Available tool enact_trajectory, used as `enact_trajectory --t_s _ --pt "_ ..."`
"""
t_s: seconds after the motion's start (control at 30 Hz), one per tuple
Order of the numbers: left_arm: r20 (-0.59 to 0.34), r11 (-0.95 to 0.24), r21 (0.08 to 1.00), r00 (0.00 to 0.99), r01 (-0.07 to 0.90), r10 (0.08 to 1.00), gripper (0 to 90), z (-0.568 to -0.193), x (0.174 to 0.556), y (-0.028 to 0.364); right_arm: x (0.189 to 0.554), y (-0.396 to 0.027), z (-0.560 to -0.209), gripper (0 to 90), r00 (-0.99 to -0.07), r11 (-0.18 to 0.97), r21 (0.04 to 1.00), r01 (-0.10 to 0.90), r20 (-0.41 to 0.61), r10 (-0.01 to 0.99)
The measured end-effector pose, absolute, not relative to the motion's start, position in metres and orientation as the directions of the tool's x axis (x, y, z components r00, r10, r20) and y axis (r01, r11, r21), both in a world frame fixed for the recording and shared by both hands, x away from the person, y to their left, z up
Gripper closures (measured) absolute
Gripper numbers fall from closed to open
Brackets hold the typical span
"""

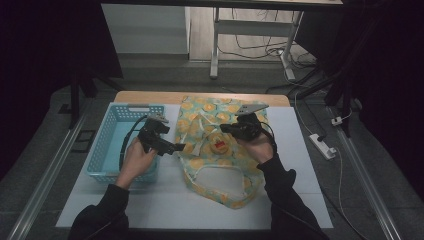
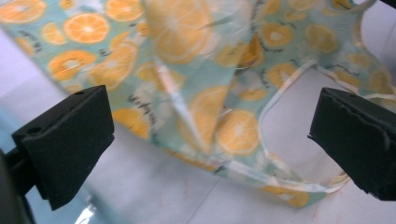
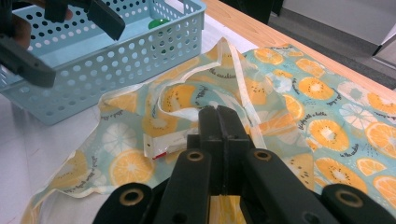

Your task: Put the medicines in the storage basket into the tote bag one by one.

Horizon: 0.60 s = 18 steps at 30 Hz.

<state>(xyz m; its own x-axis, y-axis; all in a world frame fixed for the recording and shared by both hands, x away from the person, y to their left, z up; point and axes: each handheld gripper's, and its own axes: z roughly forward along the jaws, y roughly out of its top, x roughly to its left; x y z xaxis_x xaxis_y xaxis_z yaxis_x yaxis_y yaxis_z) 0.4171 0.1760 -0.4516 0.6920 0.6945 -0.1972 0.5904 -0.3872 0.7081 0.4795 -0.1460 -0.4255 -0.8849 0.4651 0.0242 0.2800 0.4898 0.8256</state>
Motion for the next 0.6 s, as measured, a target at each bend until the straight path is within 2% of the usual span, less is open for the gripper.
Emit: enact_trajectory --t_s 0.6 --pt "-0.14 -0.324 0.684 0.554 0.654 0.821 0.0 -0.457 0.426 0.23 0.48 -0.146 -0.425 90.0 -0.885 0.492 0.825 0.28 0.023 0.465"
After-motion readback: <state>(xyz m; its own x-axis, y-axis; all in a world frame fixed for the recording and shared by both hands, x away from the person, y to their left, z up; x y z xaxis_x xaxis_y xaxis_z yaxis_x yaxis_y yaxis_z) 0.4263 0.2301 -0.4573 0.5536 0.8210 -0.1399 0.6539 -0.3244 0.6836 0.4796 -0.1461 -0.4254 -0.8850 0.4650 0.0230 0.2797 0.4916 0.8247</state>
